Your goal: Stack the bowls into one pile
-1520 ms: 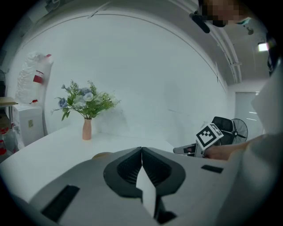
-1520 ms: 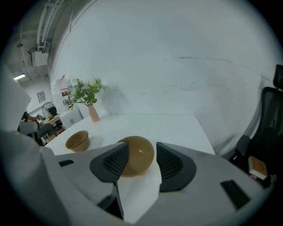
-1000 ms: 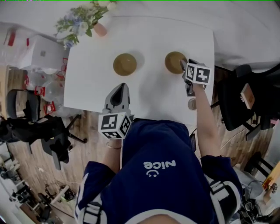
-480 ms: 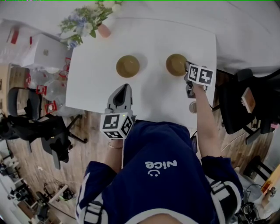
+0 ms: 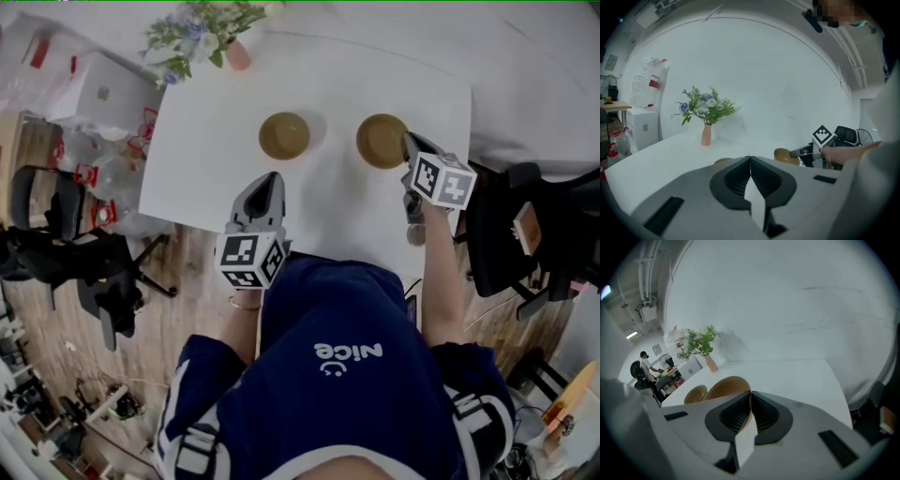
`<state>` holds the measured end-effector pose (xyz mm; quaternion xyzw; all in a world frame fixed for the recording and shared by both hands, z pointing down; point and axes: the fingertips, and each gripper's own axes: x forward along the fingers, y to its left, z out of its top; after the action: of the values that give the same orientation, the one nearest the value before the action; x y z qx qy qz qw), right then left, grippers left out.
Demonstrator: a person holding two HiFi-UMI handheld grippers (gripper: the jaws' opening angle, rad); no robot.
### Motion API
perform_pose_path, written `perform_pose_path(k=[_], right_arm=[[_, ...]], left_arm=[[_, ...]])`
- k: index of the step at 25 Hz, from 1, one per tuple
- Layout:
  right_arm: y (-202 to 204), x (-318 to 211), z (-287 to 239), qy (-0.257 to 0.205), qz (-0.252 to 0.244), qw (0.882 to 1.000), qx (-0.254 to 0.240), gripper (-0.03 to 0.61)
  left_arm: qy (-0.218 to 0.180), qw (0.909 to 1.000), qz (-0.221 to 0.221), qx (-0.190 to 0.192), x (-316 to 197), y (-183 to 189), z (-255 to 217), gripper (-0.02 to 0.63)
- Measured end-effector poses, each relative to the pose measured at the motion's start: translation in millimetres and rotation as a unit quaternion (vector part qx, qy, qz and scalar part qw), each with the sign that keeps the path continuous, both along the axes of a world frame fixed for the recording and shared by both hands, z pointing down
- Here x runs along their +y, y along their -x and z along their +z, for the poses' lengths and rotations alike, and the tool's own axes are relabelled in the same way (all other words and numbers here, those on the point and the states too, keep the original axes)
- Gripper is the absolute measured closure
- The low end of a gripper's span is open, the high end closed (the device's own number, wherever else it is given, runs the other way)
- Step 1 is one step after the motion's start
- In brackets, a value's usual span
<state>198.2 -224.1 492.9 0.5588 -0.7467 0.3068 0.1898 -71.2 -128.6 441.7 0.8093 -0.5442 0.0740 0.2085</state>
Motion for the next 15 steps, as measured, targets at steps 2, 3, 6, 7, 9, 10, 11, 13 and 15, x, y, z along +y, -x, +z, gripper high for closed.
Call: perform_pose_path(k=[2, 3, 6, 7, 9, 10, 11, 13, 15], right_arm=[[13.5, 4.7, -9.9, -0.009, -0.019, 1.0, -0.003, 0.545], [20.8, 6.6, -14.7, -0.014, -0.028, 1.0, -0.004, 0.545], [44.5, 10.1, -29.3, -0.028, -0.052, 0.998, -0.011, 0.545], [53.0, 11.1, -33.4, -0.031, -0.061, 0.998, -0.013, 0.545], [70.5, 12.8, -40.4, -0.038, -0.08, 0.996, -0.017, 0.545], [79.3, 13.8, -43.3, -0.04, -0.088, 0.995, -0.02, 0.545], [88.1, 14.6, -45.7, -0.042, -0.096, 0.994, -0.023, 0.545], [103.7, 15.1, -48.3, -0.043, -0.109, 0.993, -0.027, 0.545], [117.1, 14.9, -47.8, -0.042, -0.121, 0.991, -0.028, 0.545]], left_arm=[[-0.001, 1.0, -0.002, 0.002, 1.1, 2.9, 0.2, 0.597], [-0.001, 1.0, -0.003, 0.002, 1.6, 4.5, 0.3, 0.597], [-0.001, 1.0, -0.006, 0.003, 3.9, 10.1, 1.2, 0.597], [-0.001, 1.0, -0.007, 0.003, 5.0, 11.6, 1.4, 0.597], [-0.001, 1.0, -0.008, 0.004, 6.9, 14.5, 1.3, 0.597], [-0.002, 1.0, -0.009, 0.003, 7.7, 16.3, 0.9, 0.597], [-0.002, 0.9999, -0.01, 0.003, 8.2, 18.6, 0.5, 0.597], [-0.003, 0.9999, -0.013, 0.002, 8.7, 23.4, -0.1, 0.597], [-0.003, 0.9999, -0.017, 0.003, 9.5, 28.2, -0.1, 0.597]])
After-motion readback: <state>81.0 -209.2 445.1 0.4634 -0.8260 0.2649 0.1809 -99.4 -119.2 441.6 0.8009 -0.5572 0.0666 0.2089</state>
